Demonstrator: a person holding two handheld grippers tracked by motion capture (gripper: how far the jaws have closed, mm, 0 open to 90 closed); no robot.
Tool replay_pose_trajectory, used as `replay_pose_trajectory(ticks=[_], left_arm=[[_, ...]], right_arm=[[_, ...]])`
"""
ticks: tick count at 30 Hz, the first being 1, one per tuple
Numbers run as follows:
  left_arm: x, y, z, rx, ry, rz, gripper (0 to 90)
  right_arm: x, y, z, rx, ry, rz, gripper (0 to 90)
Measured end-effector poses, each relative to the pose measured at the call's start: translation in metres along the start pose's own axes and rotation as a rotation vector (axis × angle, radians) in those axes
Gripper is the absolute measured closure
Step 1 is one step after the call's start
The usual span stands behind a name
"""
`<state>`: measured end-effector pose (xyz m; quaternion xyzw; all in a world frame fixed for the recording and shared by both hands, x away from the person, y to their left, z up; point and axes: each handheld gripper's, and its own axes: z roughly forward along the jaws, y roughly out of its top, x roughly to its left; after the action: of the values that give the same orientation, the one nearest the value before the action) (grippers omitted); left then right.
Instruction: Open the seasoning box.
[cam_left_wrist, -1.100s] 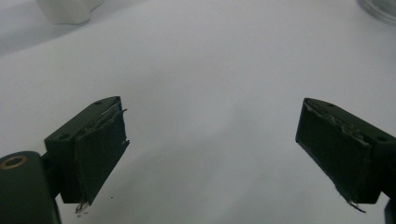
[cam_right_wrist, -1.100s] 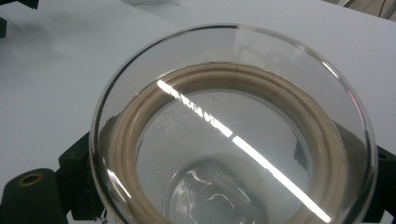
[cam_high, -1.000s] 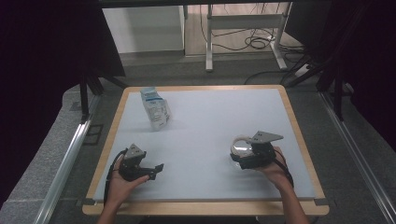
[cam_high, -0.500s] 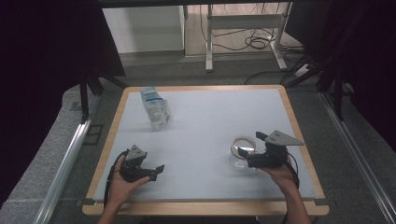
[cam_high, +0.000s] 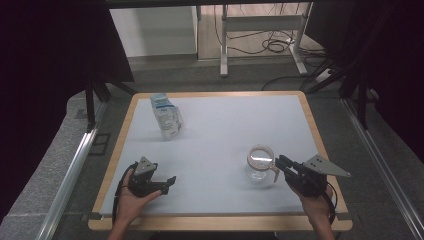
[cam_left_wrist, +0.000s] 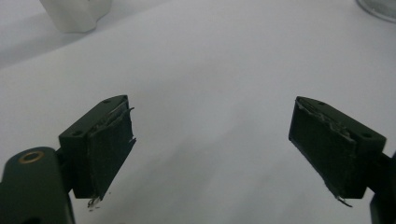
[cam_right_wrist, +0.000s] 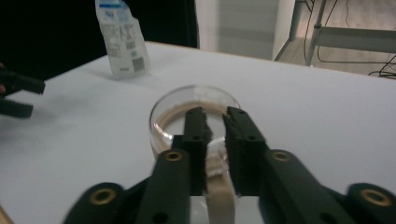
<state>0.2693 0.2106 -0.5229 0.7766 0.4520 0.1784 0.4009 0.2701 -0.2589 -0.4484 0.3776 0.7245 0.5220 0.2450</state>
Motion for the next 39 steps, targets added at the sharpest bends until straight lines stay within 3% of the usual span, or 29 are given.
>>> replay_pose_trajectory(ticks=[4,19,31,39], left_arm=[[-0.002,0.002,0.000,-0.014,-0.001,-0.006,15.7],[-0.017,0.003,0.003,-0.021,-0.041,0.008,17.5],[-0.018,0.004,0.006,-0.028,-0.050,-0.009,19.1],[-0.020,0.006,0.008,-0.036,-0.056,-0.014,20.6]], right_arm=[[-0.001,-0.007,-0.005,0.016,-0.001,0.000,89.9],[0.004,-0.004,-0.003,0.032,-0.012,-0.018,90.0],[0.002,-0.009,0.011,0.066,-0.025,-0.027,90.0],[0.002,-0.011,0.010,0.054,-0.033,-0.026,90.0]])
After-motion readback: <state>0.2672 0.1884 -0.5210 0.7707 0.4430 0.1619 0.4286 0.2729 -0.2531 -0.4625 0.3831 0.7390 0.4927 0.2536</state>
